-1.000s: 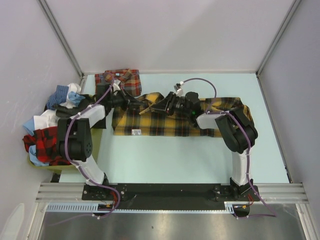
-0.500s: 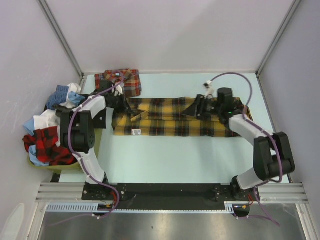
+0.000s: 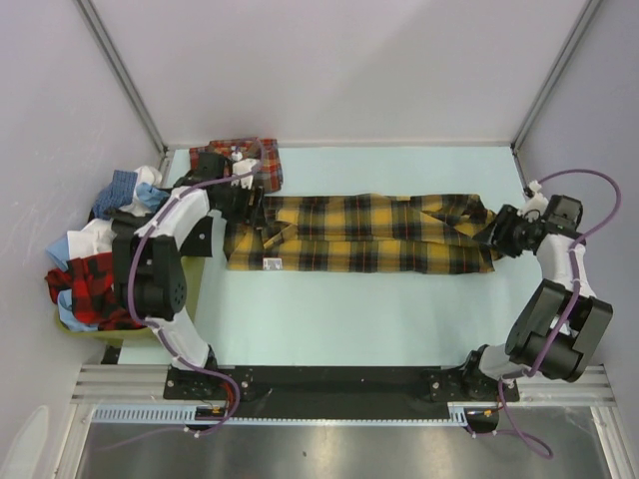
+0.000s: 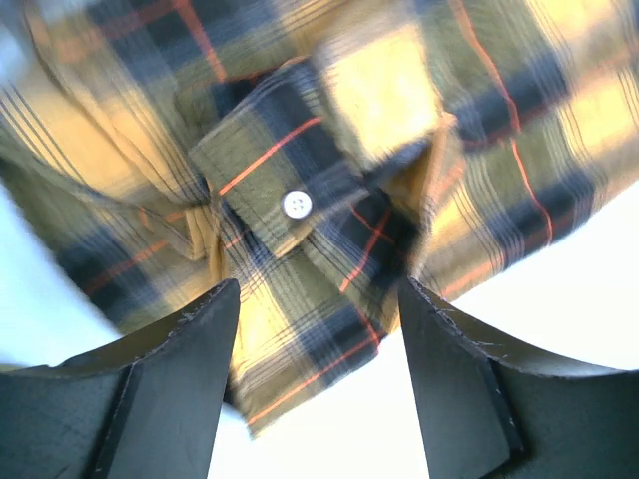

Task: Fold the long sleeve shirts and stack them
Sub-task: Fold the shirt

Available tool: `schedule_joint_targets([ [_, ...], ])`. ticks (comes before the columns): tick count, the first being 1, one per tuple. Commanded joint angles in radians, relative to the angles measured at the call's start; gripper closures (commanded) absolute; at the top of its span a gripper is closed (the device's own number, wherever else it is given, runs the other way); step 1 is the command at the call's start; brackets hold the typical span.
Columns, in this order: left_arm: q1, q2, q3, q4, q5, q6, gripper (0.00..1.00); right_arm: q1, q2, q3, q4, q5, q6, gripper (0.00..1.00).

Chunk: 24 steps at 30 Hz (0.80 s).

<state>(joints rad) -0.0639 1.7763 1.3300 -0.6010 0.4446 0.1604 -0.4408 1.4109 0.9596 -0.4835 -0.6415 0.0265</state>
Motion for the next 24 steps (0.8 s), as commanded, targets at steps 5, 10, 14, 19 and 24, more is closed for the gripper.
schedule_joint_targets([
  [5,-0.154,-0.121,0.025,-0.252,0.016,0.6,0.3,-0.038,0.006,0.014,-0.084,0.057,-0.23,0.51],
  [10,-0.209,-0.129,-0.098,-0.24,-0.056,0.761,0.29,-0.076,0.098,0.062,-0.118,0.112,-0.336,0.49],
  [14,-0.235,-0.172,-0.207,-0.154,-0.141,0.846,0.27,-0.108,0.177,0.088,-0.168,0.158,-0.369,0.48],
  [19,-0.251,-0.173,-0.305,-0.077,-0.239,0.935,0.25,-0.113,0.252,0.113,-0.208,0.094,-0.283,0.46],
  [24,-0.252,-0.17,-0.376,-0.003,-0.342,0.969,0.2,-0.111,0.321,0.113,-0.175,0.023,-0.169,0.51],
])
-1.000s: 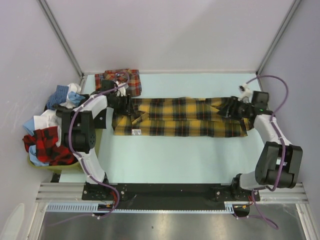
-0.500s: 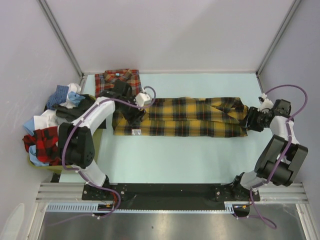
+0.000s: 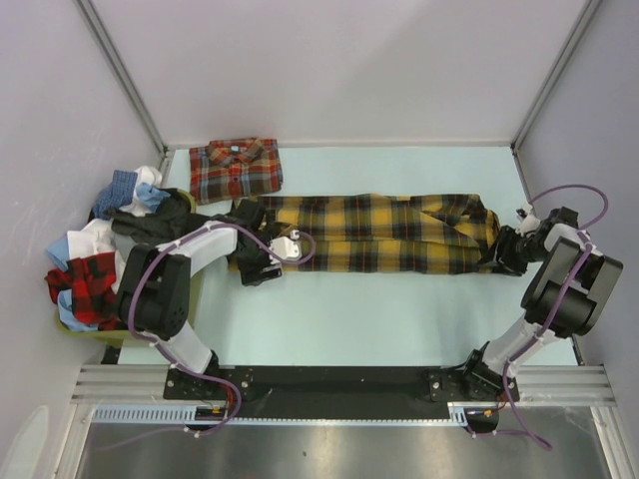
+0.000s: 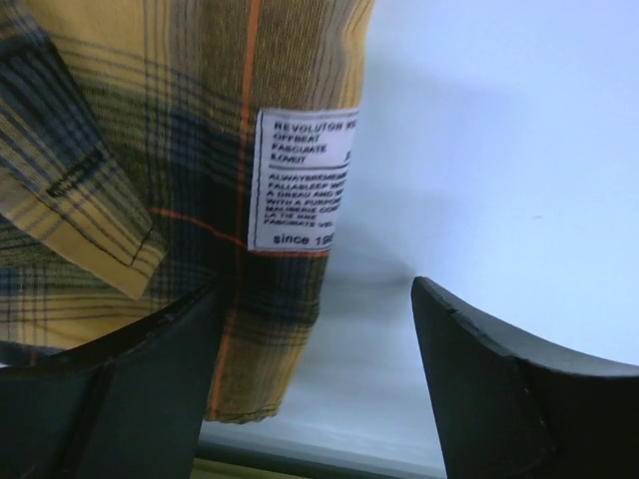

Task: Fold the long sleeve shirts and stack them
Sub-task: Fold the shirt

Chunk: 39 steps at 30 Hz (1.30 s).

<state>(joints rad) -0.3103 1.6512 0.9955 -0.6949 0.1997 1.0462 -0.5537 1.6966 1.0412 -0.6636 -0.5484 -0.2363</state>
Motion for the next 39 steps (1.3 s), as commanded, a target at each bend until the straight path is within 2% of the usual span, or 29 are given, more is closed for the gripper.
schedule_joint_targets([
  [1,-0.006,-0.048,-0.05,0.124,-0.109,0.083,0.21,0.003,0.041,0.031,0.015,-0.083,0.106,0.53],
  [4,-0.006,-0.048,-0.075,0.158,-0.144,0.086,0.27,0.005,0.061,0.039,0.047,-0.111,0.13,0.67],
  [5,-0.006,-0.047,-0.075,0.159,-0.151,0.086,0.31,0.006,0.061,0.051,0.051,-0.114,0.127,0.8],
  [6,-0.006,-0.045,-0.077,0.156,-0.157,0.086,0.35,0.006,0.063,0.059,0.055,-0.114,0.126,0.86],
  [7,-0.006,-0.042,-0.077,0.152,-0.157,0.086,0.46,0.005,0.066,0.069,0.053,-0.101,0.117,0.94],
  [8,-0.006,-0.041,-0.075,0.147,-0.155,0.086,0.51,-0.002,0.064,0.091,0.048,-0.093,0.108,1.0],
  [9,-0.006,-0.037,-0.074,0.124,-0.154,0.086,0.62,-0.005,0.069,0.106,0.041,-0.081,0.094,1.0],
  [11,-0.006,-0.037,-0.074,0.098,-0.138,0.092,0.73,-0.011,0.074,0.134,0.009,-0.035,0.04,1.0],
  [12,-0.006,-0.044,-0.074,0.08,-0.134,0.097,0.83,-0.014,0.077,0.158,-0.001,-0.024,0.019,1.0],
  [14,-0.006,-0.05,-0.071,0.054,-0.111,0.103,0.88,-0.011,0.086,0.195,-0.06,-0.019,-0.058,0.99],
  [15,-0.006,-0.054,-0.066,0.026,-0.102,0.103,0.84,0.001,0.087,0.241,-0.092,-0.022,-0.086,0.88],
  [16,-0.006,-0.063,-0.058,0.009,-0.073,0.1,0.79,0.006,0.093,0.262,-0.17,-0.04,-0.116,0.67],
  [17,-0.003,-0.071,-0.034,-0.015,-0.05,0.101,0.71,0.011,0.094,0.284,-0.209,-0.047,-0.186,0.6],
  [18,-0.001,-0.083,-0.018,-0.064,-0.028,0.1,0.58,0.017,0.089,0.322,-0.27,-0.05,-0.219,0.57],
  [19,-0.001,-0.09,0.0,-0.09,-0.002,0.089,0.52,0.018,0.077,0.338,-0.289,-0.045,-0.254,0.54],
  [21,0.005,-0.099,0.064,-0.164,0.081,0.077,0.42,0.029,0.058,0.362,-0.306,-0.051,-0.336,0.5],
  [24,0.005,-0.1,0.147,-0.201,0.156,0.034,0.38,0.067,0.055,0.384,-0.269,-0.061,-0.373,0.46],
  [28,0.013,-0.048,0.283,-0.193,0.202,-0.104,0.36,0.196,0.112,0.419,-0.232,-0.055,-0.36,0.45],
  [33,0.046,0.007,0.361,-0.181,0.228,-0.201,0.35,0.261,0.21,0.434,-0.186,0.046,-0.412,0.43],
  [35,0.053,0.012,0.362,-0.176,0.225,-0.207,0.34,0.271,0.244,0.457,-0.186,0.06,-0.442,0.43],
  [37,0.056,0.012,0.351,-0.173,0.219,-0.213,0.34,0.276,0.285,0.488,-0.197,0.047,-0.458,0.72],
  [38,0.057,0.013,0.347,-0.17,0.216,-0.215,0.35,0.281,0.297,0.525,-0.206,0.032,-0.457,0.82],
  [39,0.059,0.013,0.339,-0.169,0.213,-0.218,0.35,0.282,0.32,0.546,-0.224,0.021,-0.459,0.97],
])
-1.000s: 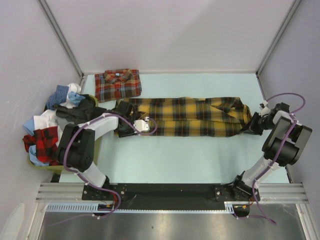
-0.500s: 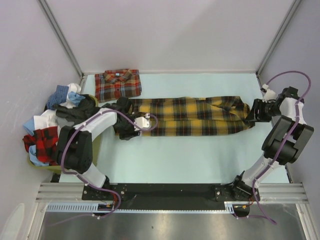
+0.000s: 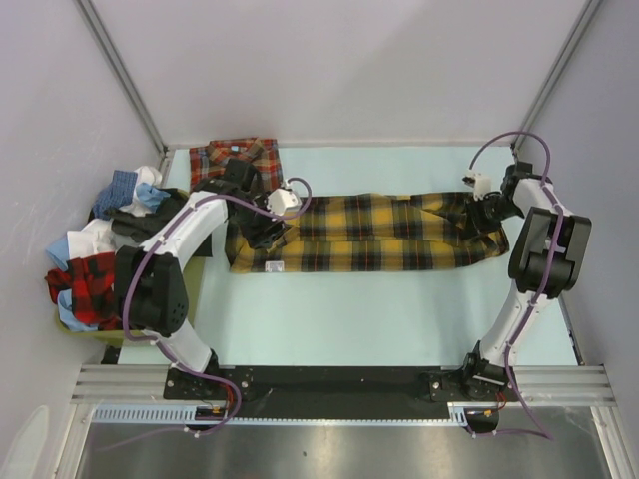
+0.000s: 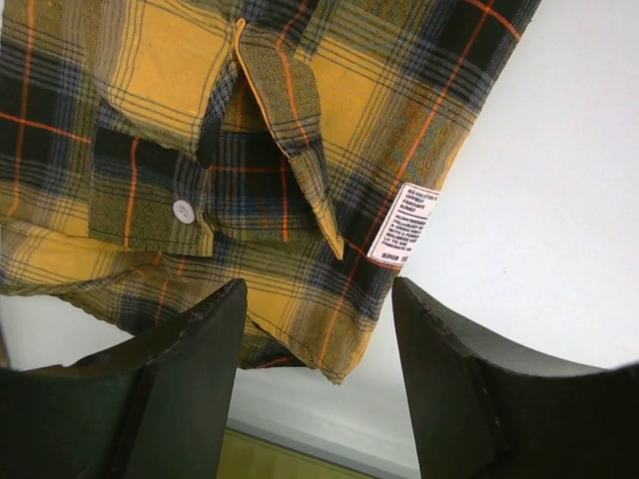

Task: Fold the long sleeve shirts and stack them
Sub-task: Fold the shirt

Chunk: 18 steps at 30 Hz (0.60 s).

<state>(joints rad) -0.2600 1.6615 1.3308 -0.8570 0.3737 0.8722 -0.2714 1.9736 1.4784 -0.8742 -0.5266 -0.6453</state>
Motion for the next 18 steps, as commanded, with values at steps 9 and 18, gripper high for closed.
schedule_joint_targets([
  [9,0.03,0.003,-0.047,0.064,-0.004,-0.091,0.37,-0.015,0.028,0.165,0.044,-0.039,0.001,1.0],
  [18,0.031,0.007,-0.096,0.072,-0.007,-0.084,0.35,-0.282,0.005,0.207,-0.238,-0.266,-0.085,0.1],
])
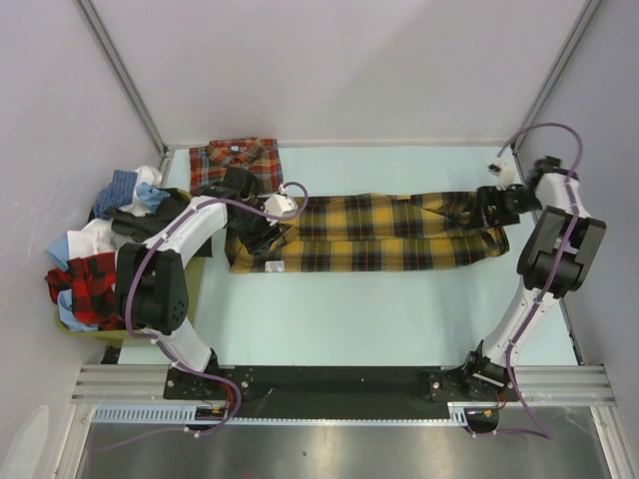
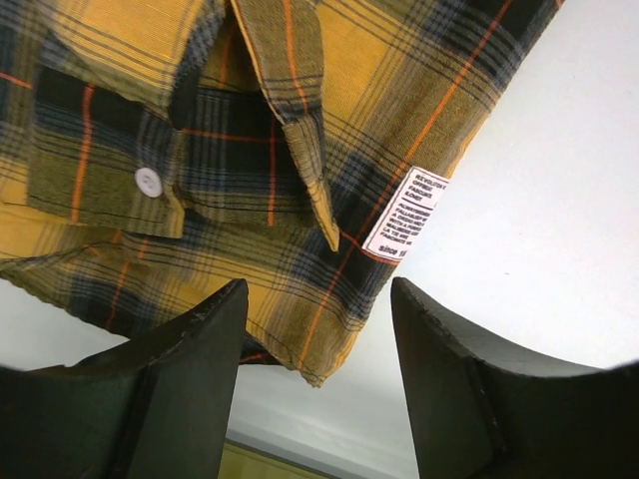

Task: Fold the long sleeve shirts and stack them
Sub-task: Fold the shirt

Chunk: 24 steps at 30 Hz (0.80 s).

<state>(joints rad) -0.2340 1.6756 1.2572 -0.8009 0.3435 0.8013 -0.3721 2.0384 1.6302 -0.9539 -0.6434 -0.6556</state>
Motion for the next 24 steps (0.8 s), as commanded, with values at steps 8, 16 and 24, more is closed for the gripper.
schedule_joint_targets([
  [8,0.005,0.044,-0.012,0.005,0.042,0.006,0.34,-0.251,-0.07,-0.033,-0.26,-0.214,-0.346,0.12],
  [16,0.019,0.067,-0.044,-0.015,0.003,0.044,0.32,-0.182,-0.046,-0.076,-0.183,-0.222,-0.407,0.16],
  [24,0.039,0.076,-0.073,0.0,-0.032,0.056,0.32,-0.145,-0.014,-0.07,-0.21,-0.13,-0.456,0.4],
])
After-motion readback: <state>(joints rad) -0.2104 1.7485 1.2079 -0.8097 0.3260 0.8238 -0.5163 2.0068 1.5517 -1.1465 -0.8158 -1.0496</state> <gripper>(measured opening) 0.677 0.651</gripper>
